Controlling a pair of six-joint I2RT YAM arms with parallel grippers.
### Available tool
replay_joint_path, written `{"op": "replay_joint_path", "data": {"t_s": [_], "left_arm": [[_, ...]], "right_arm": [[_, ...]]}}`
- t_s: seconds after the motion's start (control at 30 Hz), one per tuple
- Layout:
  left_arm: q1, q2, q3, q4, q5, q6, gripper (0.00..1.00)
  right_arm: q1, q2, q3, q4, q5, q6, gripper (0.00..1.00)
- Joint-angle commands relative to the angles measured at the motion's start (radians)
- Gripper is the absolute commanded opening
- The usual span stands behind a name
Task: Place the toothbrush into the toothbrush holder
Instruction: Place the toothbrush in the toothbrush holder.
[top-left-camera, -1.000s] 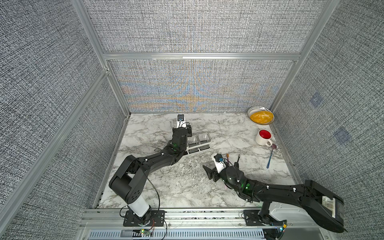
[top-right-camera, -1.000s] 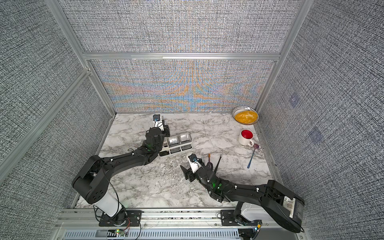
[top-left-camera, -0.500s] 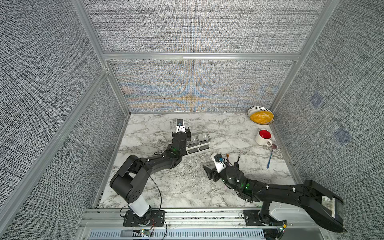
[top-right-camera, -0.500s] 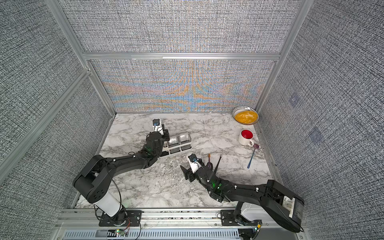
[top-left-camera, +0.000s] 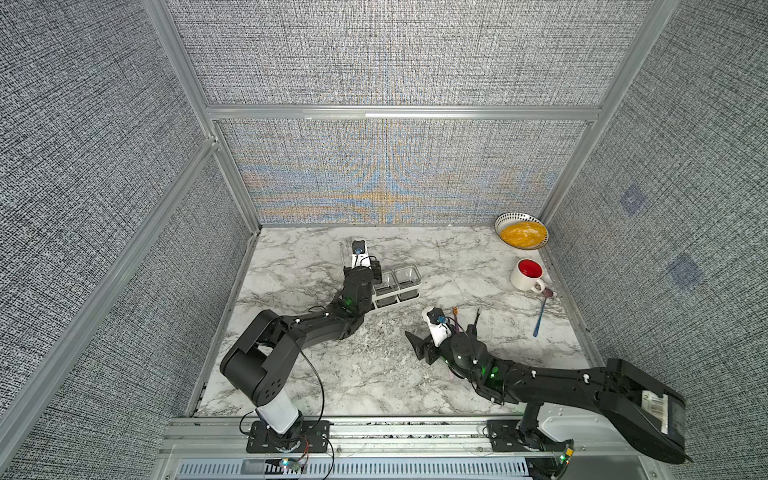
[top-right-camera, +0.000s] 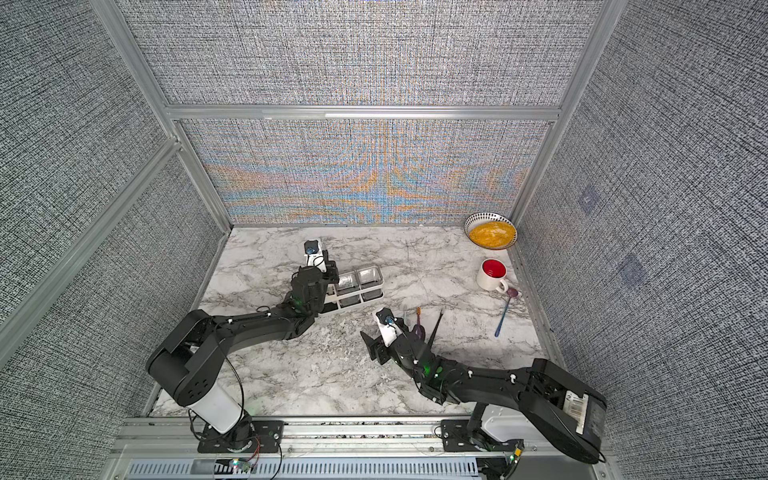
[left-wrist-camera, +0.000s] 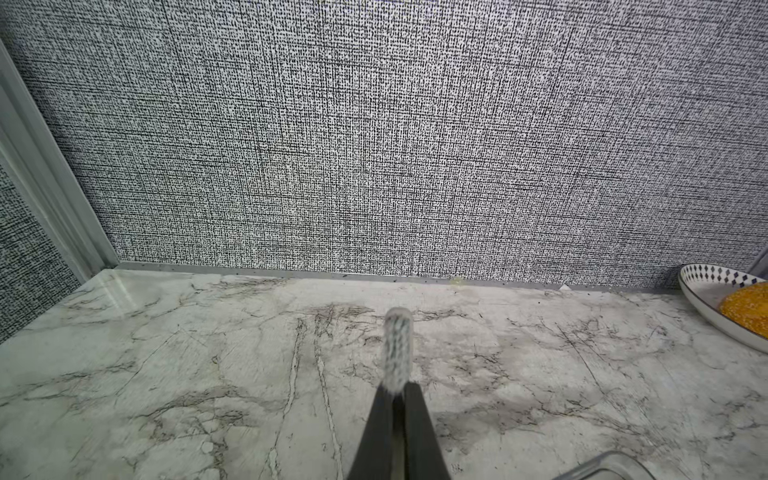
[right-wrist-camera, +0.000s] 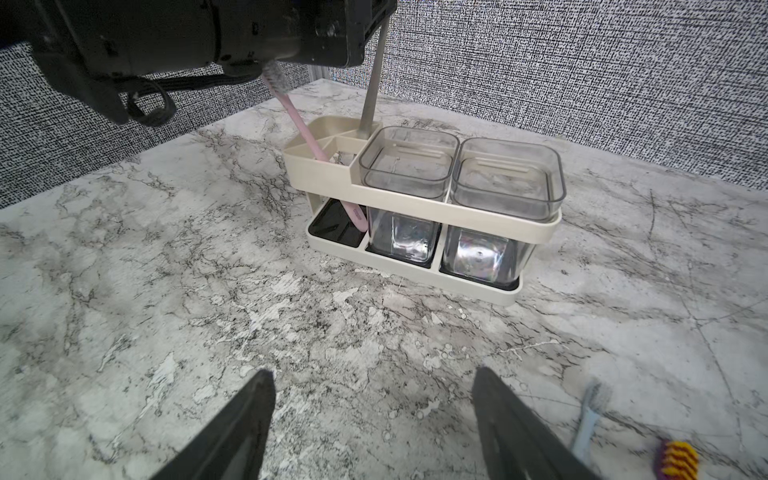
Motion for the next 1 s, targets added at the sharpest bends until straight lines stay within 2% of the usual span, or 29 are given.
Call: {"op": "replay_joint_path", "data": {"t_s": [0.0,0.87,0.97], "left_arm": [[-0.001,0.004,-0.004,0.000,-0.008,-0.006,0.02],[-0.016,-0.018,-0.035,0.015,-0.033,0.027,0.08],[-0.017,-0.027,-0.041,0.011,-0.034,0.035,0.15]], "right_arm": [[0.001,0.000,0.005,0.021,0.000,0.010,0.77],[0.002,-0.014,-0.002,0.017,0.000,0.010,0.77],[0.002,-0.014,-0.002,0.015,0.000,0.011,0.77]]}}
